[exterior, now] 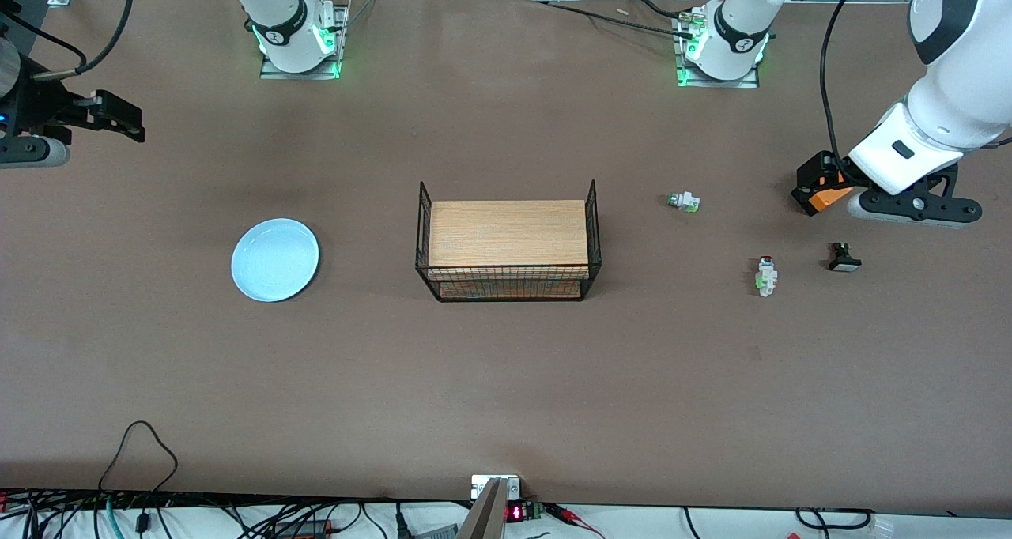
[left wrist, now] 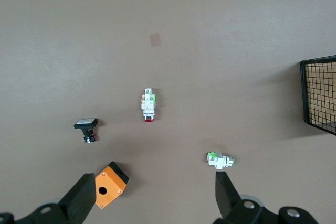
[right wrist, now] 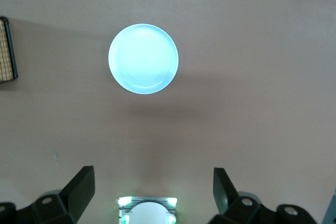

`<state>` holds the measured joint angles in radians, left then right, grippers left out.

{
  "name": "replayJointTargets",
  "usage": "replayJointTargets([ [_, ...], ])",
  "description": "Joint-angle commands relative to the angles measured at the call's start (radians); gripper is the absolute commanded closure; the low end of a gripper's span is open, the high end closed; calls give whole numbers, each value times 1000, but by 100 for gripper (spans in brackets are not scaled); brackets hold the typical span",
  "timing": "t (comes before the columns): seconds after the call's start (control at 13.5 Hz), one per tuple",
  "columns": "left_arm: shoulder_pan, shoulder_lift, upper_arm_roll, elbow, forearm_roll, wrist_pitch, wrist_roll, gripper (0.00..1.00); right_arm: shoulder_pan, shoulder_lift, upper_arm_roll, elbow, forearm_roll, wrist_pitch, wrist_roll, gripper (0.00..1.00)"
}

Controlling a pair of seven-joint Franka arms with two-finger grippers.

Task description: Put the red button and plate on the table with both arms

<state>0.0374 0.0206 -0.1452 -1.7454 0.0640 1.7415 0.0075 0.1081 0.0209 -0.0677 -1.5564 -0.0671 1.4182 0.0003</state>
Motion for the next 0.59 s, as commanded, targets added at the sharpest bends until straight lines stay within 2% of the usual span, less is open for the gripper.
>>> replayJointTargets([
  [0.0,1,-7,2,-5,-21,0,16,0,1,11,6,24,20,-4,37,0],
  [0.52,1,-7,2,-5,-21,1,16,0,1,11,5,25,18,-15,1,0],
])
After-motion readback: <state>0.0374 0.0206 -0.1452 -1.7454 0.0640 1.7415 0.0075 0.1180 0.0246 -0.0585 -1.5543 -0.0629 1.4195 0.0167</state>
